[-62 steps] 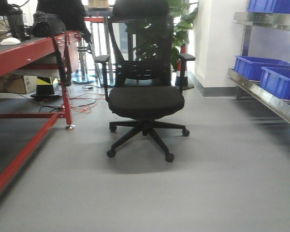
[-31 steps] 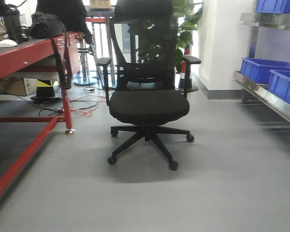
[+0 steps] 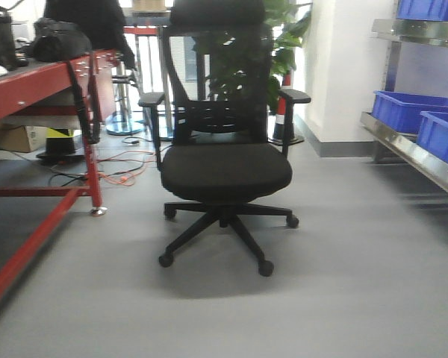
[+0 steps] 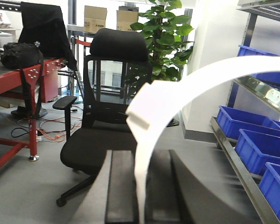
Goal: Grab PVC pipe and place in blue bin
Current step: 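Drive the base past the black chair toward the blue bin shelf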
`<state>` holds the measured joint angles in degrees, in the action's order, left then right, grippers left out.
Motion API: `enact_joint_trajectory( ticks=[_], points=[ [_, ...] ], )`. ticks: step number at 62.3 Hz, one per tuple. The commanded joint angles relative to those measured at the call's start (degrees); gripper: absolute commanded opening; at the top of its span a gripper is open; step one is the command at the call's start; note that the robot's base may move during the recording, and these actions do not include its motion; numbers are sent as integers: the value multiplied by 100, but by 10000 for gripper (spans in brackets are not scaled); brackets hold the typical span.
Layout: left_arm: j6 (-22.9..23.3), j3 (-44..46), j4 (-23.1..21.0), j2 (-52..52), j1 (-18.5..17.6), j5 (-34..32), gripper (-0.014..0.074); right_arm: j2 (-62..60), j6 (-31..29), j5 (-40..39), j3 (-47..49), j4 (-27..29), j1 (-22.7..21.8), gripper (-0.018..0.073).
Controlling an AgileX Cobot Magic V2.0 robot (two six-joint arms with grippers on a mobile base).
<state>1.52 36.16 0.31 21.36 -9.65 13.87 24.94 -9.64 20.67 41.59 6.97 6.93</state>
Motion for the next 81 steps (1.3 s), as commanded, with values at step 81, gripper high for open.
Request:
enact_joint_trajectory(
  ticks=[81],
  points=[
    [15,5,13,-19,-41,-171,-111,-16,-29,-173,-3,-44,4,-162]
  ],
)
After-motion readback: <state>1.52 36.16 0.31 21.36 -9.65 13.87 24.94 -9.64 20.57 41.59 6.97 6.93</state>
